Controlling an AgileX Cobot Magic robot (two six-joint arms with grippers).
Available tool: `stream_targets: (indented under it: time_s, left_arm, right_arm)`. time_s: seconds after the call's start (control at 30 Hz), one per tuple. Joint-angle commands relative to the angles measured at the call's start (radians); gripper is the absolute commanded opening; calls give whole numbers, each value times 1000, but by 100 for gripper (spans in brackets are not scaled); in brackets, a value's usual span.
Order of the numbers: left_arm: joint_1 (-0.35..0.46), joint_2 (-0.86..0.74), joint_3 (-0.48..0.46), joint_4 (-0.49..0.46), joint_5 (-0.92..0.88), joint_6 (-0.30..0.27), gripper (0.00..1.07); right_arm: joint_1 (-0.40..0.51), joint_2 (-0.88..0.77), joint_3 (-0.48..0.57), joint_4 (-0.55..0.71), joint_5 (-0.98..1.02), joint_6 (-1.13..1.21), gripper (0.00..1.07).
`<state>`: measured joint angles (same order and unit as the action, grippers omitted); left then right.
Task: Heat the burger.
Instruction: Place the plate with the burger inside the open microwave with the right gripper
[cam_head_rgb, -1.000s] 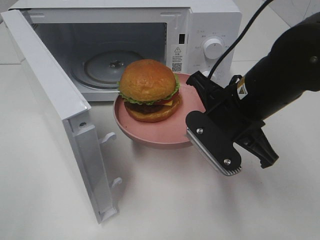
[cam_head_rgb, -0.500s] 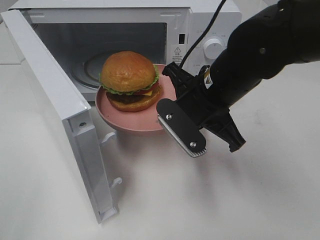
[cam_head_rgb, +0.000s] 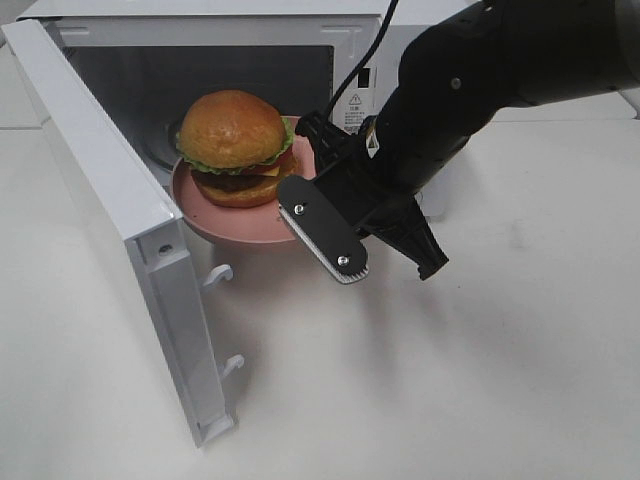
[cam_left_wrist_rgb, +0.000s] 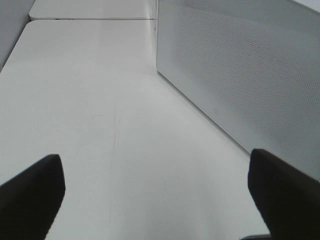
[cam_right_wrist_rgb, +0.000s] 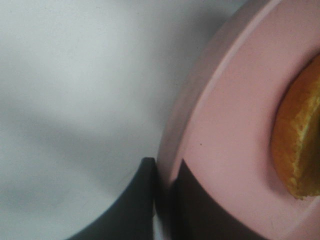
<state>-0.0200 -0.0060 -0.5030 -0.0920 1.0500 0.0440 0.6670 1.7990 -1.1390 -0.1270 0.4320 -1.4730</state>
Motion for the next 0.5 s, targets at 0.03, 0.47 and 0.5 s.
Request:
stream_targets:
  time_s: [0.03, 0.47, 0.5]
  left_arm:
    - [-5, -19, 3, -4, -14, -1, 91]
    - [-5, -19, 3, -3, -14, -1, 91]
    - [-5, -19, 3, -3, -14, -1, 91]
  right_arm:
    - [3, 6, -40, -2, -34, 15, 0]
    - [3, 95, -163, -6, -24, 78, 0]
    - [3, 95, -163, -6, -24, 78, 0]
